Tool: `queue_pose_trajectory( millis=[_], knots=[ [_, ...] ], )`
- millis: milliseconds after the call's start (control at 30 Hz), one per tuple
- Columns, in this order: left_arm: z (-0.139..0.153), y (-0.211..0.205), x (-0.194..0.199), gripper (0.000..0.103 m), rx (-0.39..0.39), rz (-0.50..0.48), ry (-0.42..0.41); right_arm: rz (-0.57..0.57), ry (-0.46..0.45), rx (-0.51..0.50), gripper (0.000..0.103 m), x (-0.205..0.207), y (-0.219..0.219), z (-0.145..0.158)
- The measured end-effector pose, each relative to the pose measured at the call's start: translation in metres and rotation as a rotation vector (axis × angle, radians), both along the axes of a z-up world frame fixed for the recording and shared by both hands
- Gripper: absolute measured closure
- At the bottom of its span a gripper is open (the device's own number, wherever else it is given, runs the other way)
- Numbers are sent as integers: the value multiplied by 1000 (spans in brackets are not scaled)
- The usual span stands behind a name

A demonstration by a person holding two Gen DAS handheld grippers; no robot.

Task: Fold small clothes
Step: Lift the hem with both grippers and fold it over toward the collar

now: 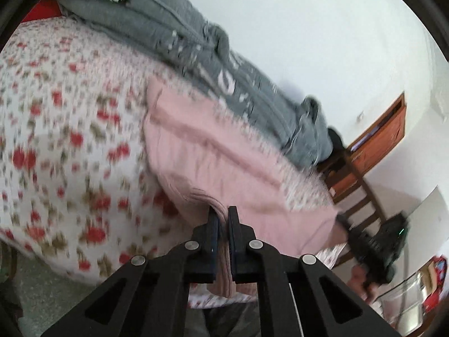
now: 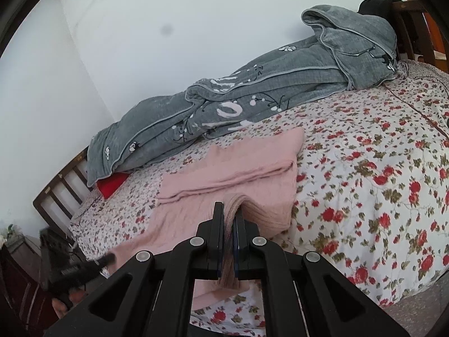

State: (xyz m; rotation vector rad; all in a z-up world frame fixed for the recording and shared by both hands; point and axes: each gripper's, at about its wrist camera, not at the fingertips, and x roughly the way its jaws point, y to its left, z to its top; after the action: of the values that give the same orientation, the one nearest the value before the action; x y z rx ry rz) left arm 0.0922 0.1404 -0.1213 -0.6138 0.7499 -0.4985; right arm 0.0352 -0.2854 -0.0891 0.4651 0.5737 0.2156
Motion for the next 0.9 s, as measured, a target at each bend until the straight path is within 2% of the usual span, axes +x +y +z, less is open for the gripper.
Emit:
queue_pose_trajectory(
  millis=[167,367,600,900],
  knots=[
    [26,10,35,96,-47,49,-17,-11,0,36,98,21,-4,14],
    [37,12,84,96,-70,78,-22,-8,13,106,98,65,-18,23],
    [37,-6,146,96,-2,101,-18,4,31,88,98,127,-21,21],
    [9,-27,238,96,90,111,60,-1,117,96,98,217,-30,-12]
  ],
)
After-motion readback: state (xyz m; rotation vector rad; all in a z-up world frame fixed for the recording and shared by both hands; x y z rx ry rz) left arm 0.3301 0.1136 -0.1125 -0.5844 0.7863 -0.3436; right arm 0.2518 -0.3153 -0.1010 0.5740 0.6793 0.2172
